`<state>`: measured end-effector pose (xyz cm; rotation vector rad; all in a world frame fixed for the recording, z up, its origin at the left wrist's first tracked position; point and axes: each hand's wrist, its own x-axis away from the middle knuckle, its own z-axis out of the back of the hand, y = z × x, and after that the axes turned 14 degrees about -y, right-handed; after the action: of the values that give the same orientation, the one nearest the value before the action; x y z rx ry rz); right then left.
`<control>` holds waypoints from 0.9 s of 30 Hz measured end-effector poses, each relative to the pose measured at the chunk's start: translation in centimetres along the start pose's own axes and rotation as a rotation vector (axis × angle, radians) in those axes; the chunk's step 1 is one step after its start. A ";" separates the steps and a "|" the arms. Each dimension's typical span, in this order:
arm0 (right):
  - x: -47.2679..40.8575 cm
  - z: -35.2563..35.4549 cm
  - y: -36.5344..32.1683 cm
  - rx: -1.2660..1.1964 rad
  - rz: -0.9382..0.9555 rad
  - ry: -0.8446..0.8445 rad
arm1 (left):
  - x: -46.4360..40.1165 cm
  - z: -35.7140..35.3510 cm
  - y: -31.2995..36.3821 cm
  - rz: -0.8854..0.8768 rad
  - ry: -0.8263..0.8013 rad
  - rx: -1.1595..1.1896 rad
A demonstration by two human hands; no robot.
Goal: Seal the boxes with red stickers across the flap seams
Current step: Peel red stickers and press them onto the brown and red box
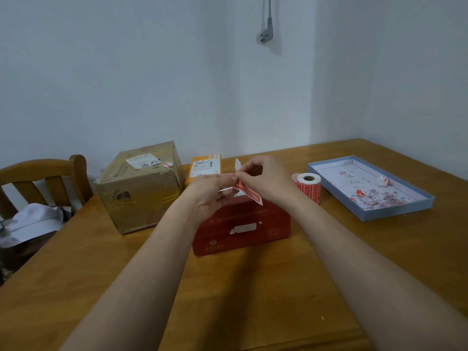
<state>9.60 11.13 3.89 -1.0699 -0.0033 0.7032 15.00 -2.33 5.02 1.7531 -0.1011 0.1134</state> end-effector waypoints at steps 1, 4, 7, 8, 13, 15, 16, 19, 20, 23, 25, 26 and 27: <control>0.0 0.0 0.0 0.005 -0.002 -0.002 | 0.0 0.0 0.0 0.000 0.002 0.001; 0.0 0.0 0.0 -0.001 -0.004 -0.002 | -0.2 0.1 0.0 0.002 0.010 -0.001; 0.2 0.0 -0.2 -0.013 -0.003 0.002 | -0.3 0.1 -0.1 -0.001 0.015 -0.010; 0.3 0.0 -0.2 -0.006 -0.007 0.001 | -0.2 0.2 -0.1 -0.001 0.013 -0.013; 0.1 -0.1 0.0 0.046 -0.032 0.009 | -0.2 0.2 -0.3 -0.011 -0.013 0.024; -0.1 -0.3 0.1 0.053 -0.042 0.020 | -0.3 0.3 -0.3 -0.016 -0.022 0.030; -0.1 -0.3 0.2 0.059 -0.046 0.025 | -0.4 0.4 -0.4 -0.018 -0.024 0.027; -0.2 -0.4 0.3 0.074 -0.056 0.030 | -0.6 0.4 -0.5 -0.016 -0.027 0.018; -0.3 -0.5 0.4 0.071 -0.059 0.029 | -0.7 0.4 -0.5 -0.014 -0.021 0.015; -0.4 -0.6 0.6 0.062 -0.063 0.031 | -0.7 0.4 -0.5 -0.018 -0.022 0.023; -0.5 -0.6 0.7 0.053 -0.070 0.033 | -0.7 0.3 -0.5 -0.020 -0.034 0.027; -0.5 -0.6 0.7 0.052 -0.073 0.038 | -0.7 0.3 -0.5 -0.022 -0.046 0.034; -0.5 -0.7 0.7 0.054 -0.078 0.041 | -0.7 0.2 -0.4 -0.026 -0.059 0.042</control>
<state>9.05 10.54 3.14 -1.0267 0.0090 0.6081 14.40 -2.45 4.46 1.7994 -0.1197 0.0452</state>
